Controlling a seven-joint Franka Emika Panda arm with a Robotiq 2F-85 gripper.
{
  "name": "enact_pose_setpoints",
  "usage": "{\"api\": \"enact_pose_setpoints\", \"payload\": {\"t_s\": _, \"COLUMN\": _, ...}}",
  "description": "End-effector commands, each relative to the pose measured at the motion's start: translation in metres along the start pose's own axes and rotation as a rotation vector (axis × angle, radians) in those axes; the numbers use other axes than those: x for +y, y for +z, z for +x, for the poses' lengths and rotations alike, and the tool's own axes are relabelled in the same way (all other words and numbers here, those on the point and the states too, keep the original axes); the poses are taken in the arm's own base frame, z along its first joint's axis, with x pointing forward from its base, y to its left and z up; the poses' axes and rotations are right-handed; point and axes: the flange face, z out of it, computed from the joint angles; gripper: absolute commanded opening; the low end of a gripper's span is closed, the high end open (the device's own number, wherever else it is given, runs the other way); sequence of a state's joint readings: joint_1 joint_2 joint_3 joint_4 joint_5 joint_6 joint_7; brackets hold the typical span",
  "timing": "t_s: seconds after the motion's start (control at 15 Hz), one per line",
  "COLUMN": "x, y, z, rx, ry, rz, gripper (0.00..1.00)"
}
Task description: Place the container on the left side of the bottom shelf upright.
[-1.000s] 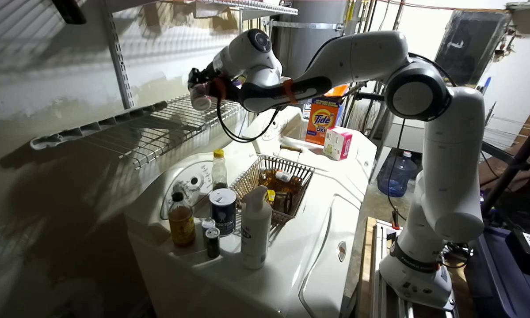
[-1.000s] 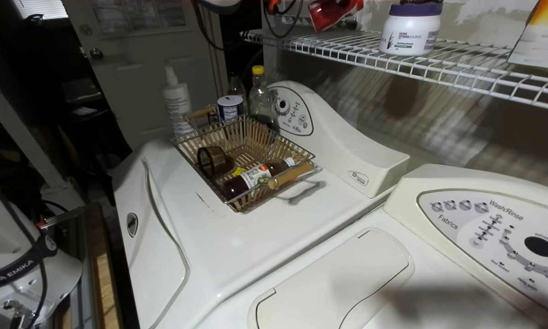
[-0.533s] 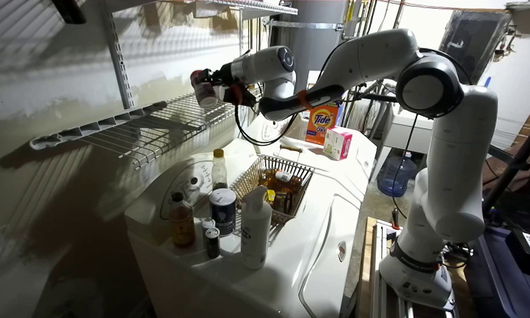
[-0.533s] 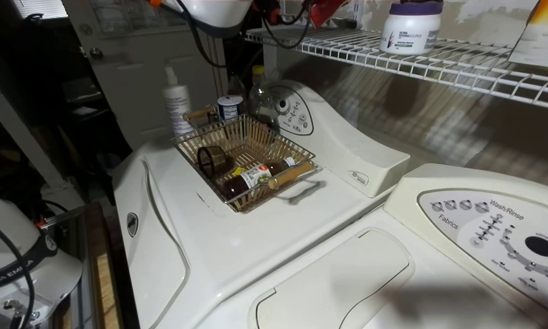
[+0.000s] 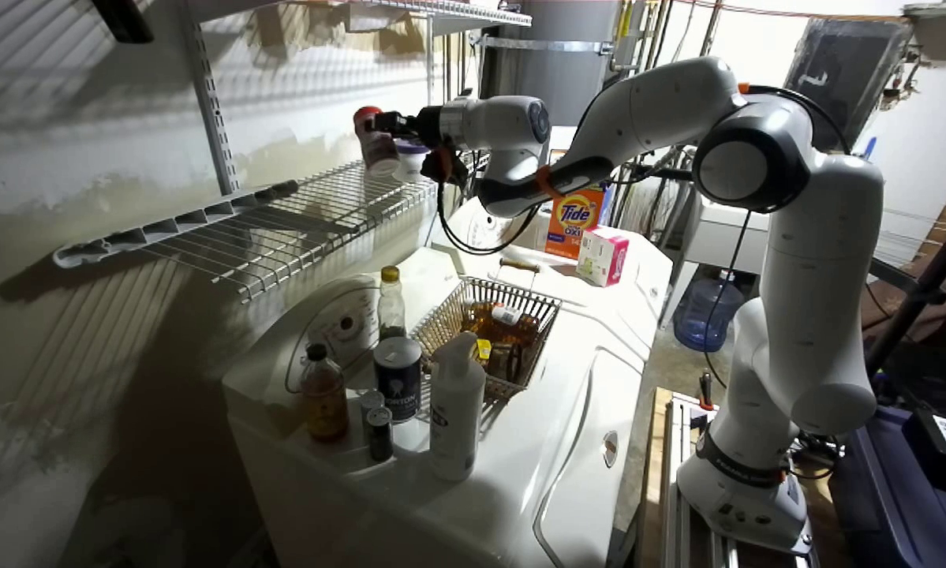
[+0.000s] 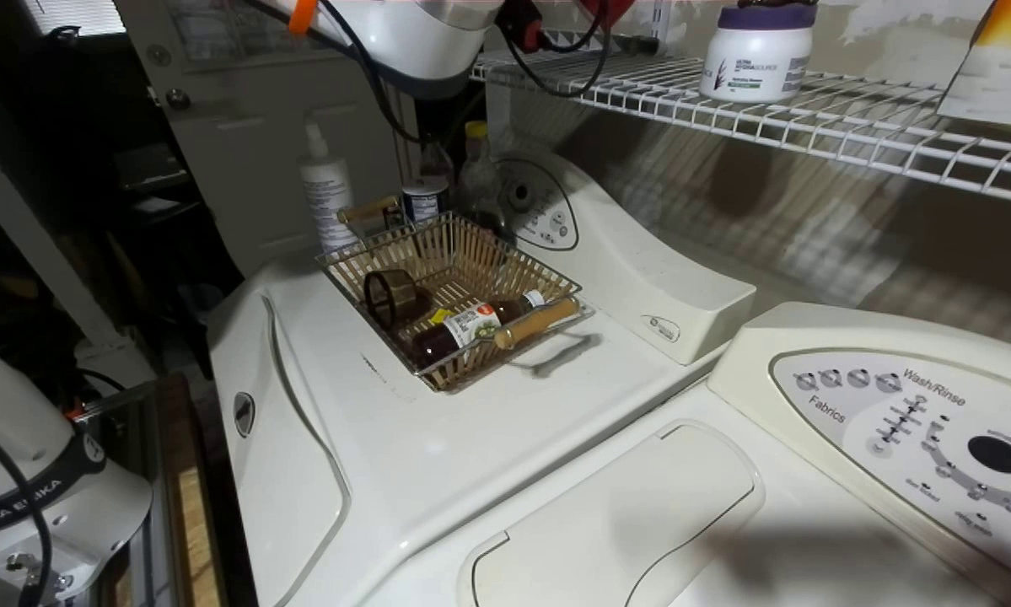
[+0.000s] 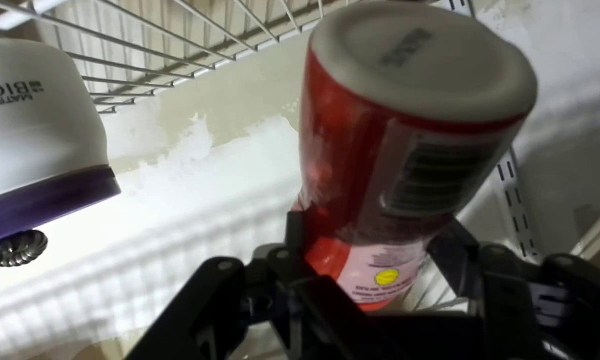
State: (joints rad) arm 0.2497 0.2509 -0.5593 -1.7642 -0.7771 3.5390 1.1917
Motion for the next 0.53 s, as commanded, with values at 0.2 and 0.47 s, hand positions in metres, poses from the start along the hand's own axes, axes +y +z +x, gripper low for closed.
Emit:
{"api": "enact_pose_setpoints", "payload": {"t_s": 0.2, "x": 0.016, "y": -0.01, "z": -0.06, "rx": 0.028, "ry": 0.037, "rz": 0.066, "gripper": 0.39}}
{"api": "enact_pose_setpoints", "payload": {"t_s": 0.47, "x": 0.005, "y": -0.023, "z": -0.08, "rx": 0.09, "ry": 0.024, "rz": 0.135, "gripper": 0.39}}
